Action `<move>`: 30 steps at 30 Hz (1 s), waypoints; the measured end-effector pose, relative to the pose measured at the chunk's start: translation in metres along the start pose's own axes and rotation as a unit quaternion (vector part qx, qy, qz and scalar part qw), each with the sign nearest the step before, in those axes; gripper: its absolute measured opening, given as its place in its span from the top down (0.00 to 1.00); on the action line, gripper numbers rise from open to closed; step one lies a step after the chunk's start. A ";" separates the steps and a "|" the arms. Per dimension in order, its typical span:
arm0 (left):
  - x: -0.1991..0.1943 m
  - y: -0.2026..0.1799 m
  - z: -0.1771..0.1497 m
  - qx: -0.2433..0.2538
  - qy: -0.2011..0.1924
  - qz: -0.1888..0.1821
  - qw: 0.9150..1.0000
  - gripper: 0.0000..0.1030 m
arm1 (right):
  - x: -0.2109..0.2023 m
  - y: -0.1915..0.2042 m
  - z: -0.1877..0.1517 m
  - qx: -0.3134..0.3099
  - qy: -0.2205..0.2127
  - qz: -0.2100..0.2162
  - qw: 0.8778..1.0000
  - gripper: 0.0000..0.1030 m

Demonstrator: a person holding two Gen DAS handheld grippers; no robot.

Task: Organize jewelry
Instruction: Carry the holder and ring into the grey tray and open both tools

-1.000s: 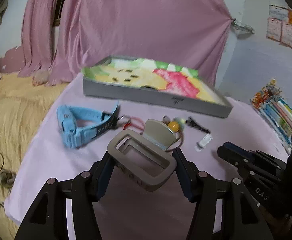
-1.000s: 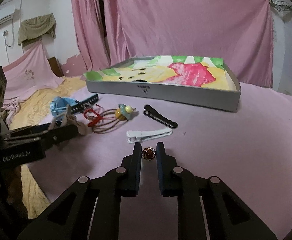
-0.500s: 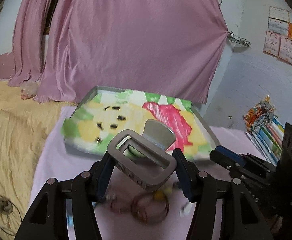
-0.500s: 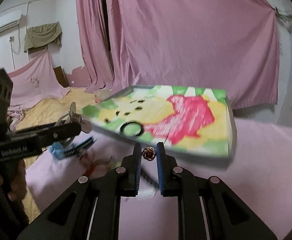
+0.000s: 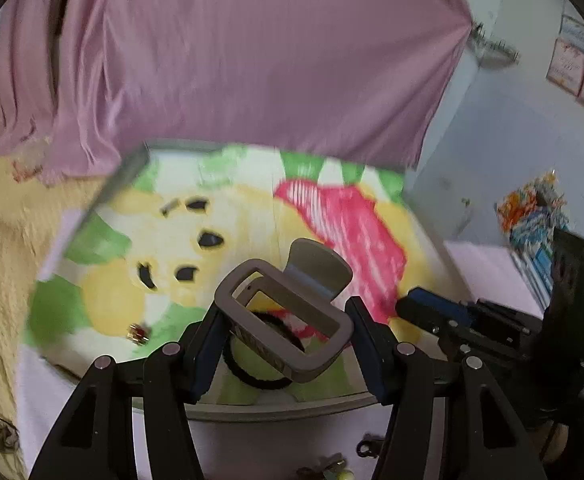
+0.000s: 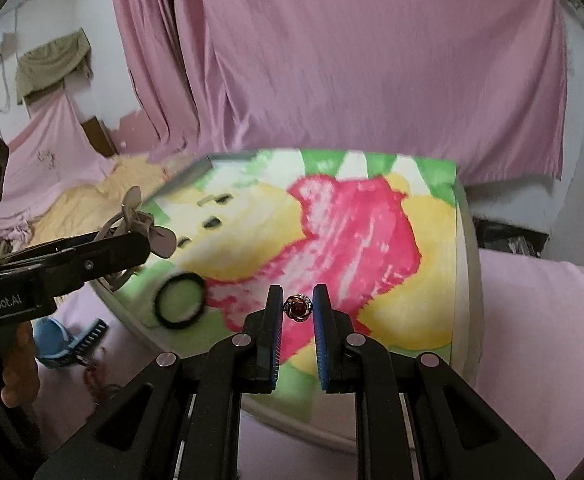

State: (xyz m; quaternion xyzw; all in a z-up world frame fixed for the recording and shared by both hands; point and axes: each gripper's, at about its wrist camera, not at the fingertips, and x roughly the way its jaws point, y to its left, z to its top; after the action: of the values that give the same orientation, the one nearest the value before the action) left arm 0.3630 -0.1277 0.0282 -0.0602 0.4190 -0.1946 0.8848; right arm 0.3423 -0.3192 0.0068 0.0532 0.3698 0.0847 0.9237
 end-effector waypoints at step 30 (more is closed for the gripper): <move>-0.016 0.004 -0.012 0.001 -0.016 0.028 0.999 0.25 | -0.003 -0.005 -0.012 0.024 -0.015 -0.019 0.999 0.52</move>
State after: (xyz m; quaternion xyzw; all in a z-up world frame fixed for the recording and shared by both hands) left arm 0.3457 -0.1171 0.0315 -0.0502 0.4065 -0.1692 0.8965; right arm 0.3324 -0.3240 -0.0001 0.0697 0.3587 0.0578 0.9290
